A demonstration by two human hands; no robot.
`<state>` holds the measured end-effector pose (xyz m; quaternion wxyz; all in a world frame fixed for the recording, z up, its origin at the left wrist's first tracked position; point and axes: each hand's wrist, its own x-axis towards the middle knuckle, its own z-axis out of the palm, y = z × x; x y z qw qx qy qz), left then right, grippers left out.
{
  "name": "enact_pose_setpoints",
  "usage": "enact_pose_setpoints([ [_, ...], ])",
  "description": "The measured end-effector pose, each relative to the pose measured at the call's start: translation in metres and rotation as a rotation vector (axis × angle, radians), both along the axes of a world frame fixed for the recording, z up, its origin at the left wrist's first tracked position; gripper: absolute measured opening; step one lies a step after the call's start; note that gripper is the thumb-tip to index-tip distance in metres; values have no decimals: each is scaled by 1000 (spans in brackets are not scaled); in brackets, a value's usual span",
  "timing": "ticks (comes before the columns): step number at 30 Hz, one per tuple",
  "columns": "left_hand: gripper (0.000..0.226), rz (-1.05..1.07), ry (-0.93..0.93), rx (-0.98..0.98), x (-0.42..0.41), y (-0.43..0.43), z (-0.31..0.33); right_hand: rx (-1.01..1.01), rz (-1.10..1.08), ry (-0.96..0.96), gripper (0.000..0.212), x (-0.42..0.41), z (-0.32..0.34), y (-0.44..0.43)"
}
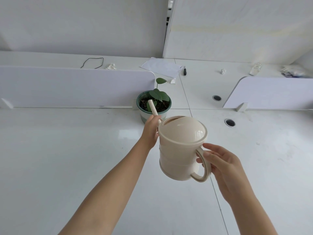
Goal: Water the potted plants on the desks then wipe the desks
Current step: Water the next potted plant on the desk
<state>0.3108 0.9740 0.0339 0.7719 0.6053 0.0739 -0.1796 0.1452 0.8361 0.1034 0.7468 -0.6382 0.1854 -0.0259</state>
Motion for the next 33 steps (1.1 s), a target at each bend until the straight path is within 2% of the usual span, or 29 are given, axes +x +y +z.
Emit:
enact_pose_setpoints([
  [4,9,-8,49,-57,-18,-10,-9,-19,-48,29,36,-19,-8,-10],
  [9,17,-73,158,-70,-43,-18,-22,-72,-140,62,11,-45,-26,-27],
  [12,32,-93,160,-45,-58,-22,-26,-111,-202,87,11,-60,-38,-37],
  [19,32,-78,118,-5,-99,-6,-36,-137,-304,124,15,-76,-71,-51],
  [26,24,86,95,-37,-131,36,-45,-130,-223,140,18,-70,-90,-37],
  [33,27,273,47,-40,-148,90,-49,-144,-28,138,18,-50,-91,-2],
])
